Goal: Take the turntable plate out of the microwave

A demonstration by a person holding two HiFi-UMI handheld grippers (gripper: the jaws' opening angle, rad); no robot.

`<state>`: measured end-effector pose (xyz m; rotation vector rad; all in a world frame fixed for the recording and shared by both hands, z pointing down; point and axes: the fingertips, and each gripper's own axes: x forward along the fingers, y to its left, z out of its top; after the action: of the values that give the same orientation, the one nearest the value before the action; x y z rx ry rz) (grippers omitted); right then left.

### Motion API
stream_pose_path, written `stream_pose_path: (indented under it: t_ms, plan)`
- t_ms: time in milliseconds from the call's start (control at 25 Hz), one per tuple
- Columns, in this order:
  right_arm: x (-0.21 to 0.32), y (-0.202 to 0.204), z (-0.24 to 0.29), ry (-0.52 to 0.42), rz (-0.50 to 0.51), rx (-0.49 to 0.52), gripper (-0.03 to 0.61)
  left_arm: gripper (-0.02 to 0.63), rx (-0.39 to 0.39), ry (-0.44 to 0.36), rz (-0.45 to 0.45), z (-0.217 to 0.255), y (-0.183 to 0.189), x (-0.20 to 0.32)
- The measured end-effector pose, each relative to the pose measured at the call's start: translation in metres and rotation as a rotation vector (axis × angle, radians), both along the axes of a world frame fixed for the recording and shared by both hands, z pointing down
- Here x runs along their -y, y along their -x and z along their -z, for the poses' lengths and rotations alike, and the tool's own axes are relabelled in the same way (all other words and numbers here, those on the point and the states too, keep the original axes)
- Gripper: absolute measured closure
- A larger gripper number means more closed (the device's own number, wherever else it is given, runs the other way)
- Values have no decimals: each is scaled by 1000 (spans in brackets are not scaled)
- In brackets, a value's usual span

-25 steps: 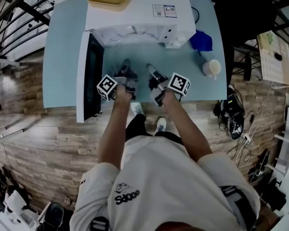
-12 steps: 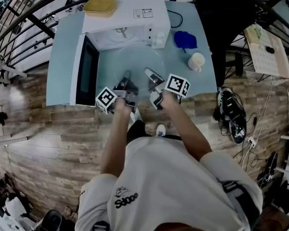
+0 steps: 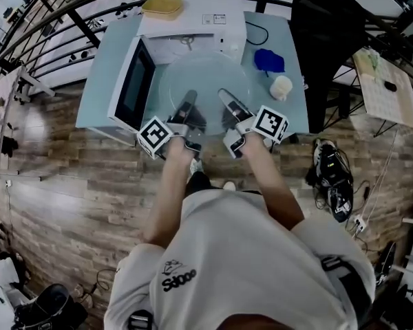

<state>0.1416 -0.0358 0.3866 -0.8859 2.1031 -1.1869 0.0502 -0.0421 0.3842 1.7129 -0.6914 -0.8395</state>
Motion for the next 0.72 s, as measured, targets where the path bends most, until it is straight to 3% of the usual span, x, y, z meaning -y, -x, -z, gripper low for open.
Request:
stream_pose_path:
  t_ms: [200,720]
  plan:
    - [-33,-2,36,-63,27,30,524,571,2,-84,25,41,-4,-35]
    - [-60,-9,75,-119,42,55,525,571,18,-144,60,82,-10,-67]
